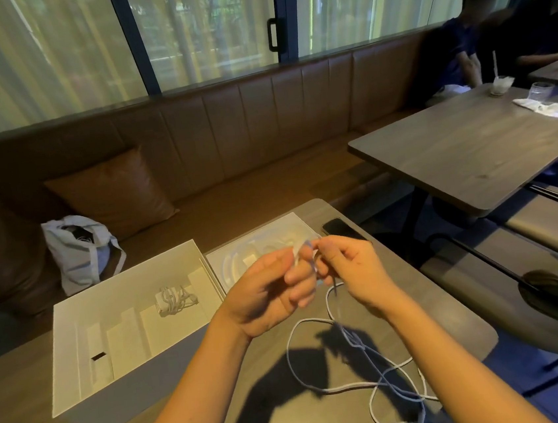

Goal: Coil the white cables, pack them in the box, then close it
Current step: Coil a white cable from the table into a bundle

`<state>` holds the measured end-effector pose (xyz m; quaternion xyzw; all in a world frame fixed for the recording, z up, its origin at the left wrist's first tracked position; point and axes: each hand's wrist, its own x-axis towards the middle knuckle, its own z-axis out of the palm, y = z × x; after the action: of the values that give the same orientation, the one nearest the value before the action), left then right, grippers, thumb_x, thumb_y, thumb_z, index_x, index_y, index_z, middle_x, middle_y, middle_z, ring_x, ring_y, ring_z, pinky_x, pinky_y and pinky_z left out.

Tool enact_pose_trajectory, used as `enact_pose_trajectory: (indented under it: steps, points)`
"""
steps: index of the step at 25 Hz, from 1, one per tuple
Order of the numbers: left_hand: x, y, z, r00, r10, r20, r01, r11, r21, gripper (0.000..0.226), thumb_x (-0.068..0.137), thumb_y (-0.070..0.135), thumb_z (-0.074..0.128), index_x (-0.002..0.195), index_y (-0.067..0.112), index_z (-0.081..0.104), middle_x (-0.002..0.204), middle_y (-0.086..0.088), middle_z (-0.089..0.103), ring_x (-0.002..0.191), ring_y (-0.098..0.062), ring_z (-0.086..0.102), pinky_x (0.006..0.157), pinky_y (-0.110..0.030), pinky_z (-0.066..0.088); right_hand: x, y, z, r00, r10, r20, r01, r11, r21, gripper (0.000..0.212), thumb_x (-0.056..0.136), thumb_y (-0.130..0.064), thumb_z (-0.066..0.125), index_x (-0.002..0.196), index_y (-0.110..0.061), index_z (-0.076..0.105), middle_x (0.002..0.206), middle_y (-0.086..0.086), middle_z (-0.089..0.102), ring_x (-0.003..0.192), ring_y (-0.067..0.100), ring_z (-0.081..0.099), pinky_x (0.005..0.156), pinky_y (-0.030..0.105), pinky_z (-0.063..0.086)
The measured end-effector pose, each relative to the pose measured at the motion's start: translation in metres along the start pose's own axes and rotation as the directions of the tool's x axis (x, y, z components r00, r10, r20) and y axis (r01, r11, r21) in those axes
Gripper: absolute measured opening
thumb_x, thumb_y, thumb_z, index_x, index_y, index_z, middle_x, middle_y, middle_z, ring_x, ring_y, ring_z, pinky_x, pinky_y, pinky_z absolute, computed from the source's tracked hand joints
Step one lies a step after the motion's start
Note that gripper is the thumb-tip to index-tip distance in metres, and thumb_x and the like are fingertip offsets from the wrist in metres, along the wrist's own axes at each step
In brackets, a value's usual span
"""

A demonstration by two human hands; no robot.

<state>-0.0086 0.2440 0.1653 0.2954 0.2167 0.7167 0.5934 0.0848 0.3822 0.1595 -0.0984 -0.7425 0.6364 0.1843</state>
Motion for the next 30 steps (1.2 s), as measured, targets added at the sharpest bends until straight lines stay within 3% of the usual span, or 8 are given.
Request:
enact_pose_trajectory:
  steps: [2, 4, 8, 12, 17, 24, 27, 30]
  points:
    - [0.009, 0.003, 0.007, 0.972, 0.171, -0.159, -0.19, 0.975, -0.114, 0.019, 0.095, 0.017, 0.045, 0.102, 0.005, 0.057, 0.07, -0.002, 0.056, 0.062, -0.012, 0.055, 0.064, -0.024, 0.053, -0.006, 0.005, 0.011, 0.985, 0.108, 0.132, -0.104, 0.994, -0.037, 0.032, 0.098, -0.017, 0.042, 0.077, -0.03, 0.062, 0.059, -0.003, 0.054, 0.052, 0.006, 0.05, 0.053, 0.021, 0.047]
    - [0.021, 0.009, 0.008, 0.811, 0.357, -0.463, -0.332, 0.933, 0.137, 0.021, 0.096, 0.016, 0.042, 0.098, 0.009, 0.061, 0.073, -0.002, 0.062, 0.065, -0.011, 0.061, 0.067, -0.021, 0.054, -0.012, 0.01, 0.016, 0.946, 0.219, 0.238, -0.166, 0.961, -0.222, 0.021, 0.098, -0.022, 0.043, 0.092, -0.027, 0.062, 0.068, -0.005, 0.057, 0.057, 0.0, 0.052, 0.059, 0.02, 0.047]
    - [0.031, 0.003, -0.007, 0.473, 0.693, -0.543, -0.026, 0.627, 0.778, 0.016, 0.092, 0.02, 0.053, 0.093, 0.021, 0.068, 0.102, 0.004, 0.068, 0.095, -0.012, 0.068, 0.08, -0.018, 0.055, -0.016, 0.005, 0.013, 0.939, 0.215, 0.27, 0.018, 0.752, -0.659, 0.03, 0.096, -0.031, 0.046, 0.123, -0.027, 0.058, 0.11, -0.002, 0.066, 0.087, 0.005, 0.061, 0.084, 0.026, 0.054]
    - [0.022, -0.011, -0.022, 0.826, 0.468, -0.314, 0.216, 0.253, 0.943, 0.021, 0.095, 0.016, 0.05, 0.085, 0.006, 0.066, 0.084, 0.002, 0.068, 0.088, -0.003, 0.067, 0.072, -0.016, 0.05, -0.012, -0.032, -0.007, 0.978, -0.039, 0.204, 0.174, 0.685, -0.708, 0.02, 0.089, -0.025, 0.06, 0.106, -0.022, 0.07, 0.098, -0.007, 0.07, 0.087, 0.01, 0.063, 0.083, 0.033, 0.054]
    - [0.005, -0.007, 0.001, 0.955, -0.036, -0.293, 0.185, 0.847, 0.498, 0.038, 0.097, 0.027, 0.034, 0.097, 0.005, 0.065, 0.066, -0.006, 0.06, 0.058, -0.016, 0.055, 0.06, -0.024, 0.051, -0.001, -0.031, -0.037, 0.992, -0.126, 0.004, 0.118, 0.915, -0.385, 0.007, 0.078, -0.015, 0.072, 0.084, -0.018, 0.076, 0.078, -0.006, 0.071, 0.076, 0.013, 0.067, 0.072, 0.029, 0.059]
    - [-0.001, -0.006, 0.009, 0.984, 0.166, -0.063, -0.174, 0.973, -0.153, 0.029, 0.1, 0.024, 0.035, 0.095, 0.003, 0.055, 0.069, -0.003, 0.047, 0.067, -0.016, 0.051, 0.068, -0.028, 0.049, -0.007, 0.009, 0.004, 0.999, 0.019, 0.028, -0.019, 0.999, -0.031, 0.026, 0.094, -0.009, 0.05, 0.11, -0.02, 0.068, 0.065, -0.003, 0.065, 0.057, 0.007, 0.051, 0.052, 0.015, 0.045]
    - [0.006, 0.001, 0.005, 0.837, 0.307, -0.453, -0.424, 0.887, -0.183, 0.029, 0.1, 0.025, 0.031, 0.089, 0.009, 0.054, 0.069, -0.004, 0.056, 0.067, -0.015, 0.062, 0.068, -0.026, 0.055, -0.021, 0.018, 0.028, 0.975, 0.129, 0.182, -0.138, 0.99, 0.038, 0.04, 0.098, -0.011, 0.043, 0.131, -0.033, 0.046, 0.071, -0.003, 0.063, 0.052, 0.006, 0.047, 0.052, 0.017, 0.045]
    - [0.012, -0.003, -0.007, 0.559, 0.463, -0.688, -0.489, 0.854, 0.177, 0.025, 0.1, 0.02, 0.035, 0.09, 0.011, 0.055, 0.077, -0.005, 0.068, 0.076, -0.017, 0.071, 0.072, -0.026, 0.059, -0.031, 0.015, 0.041, 0.96, 0.145, 0.238, -0.151, 0.988, 0.007, 0.025, 0.096, -0.015, 0.047, 0.118, -0.027, 0.05, 0.084, 0.007, 0.065, 0.055, 0.014, 0.052, 0.056, 0.022, 0.046]
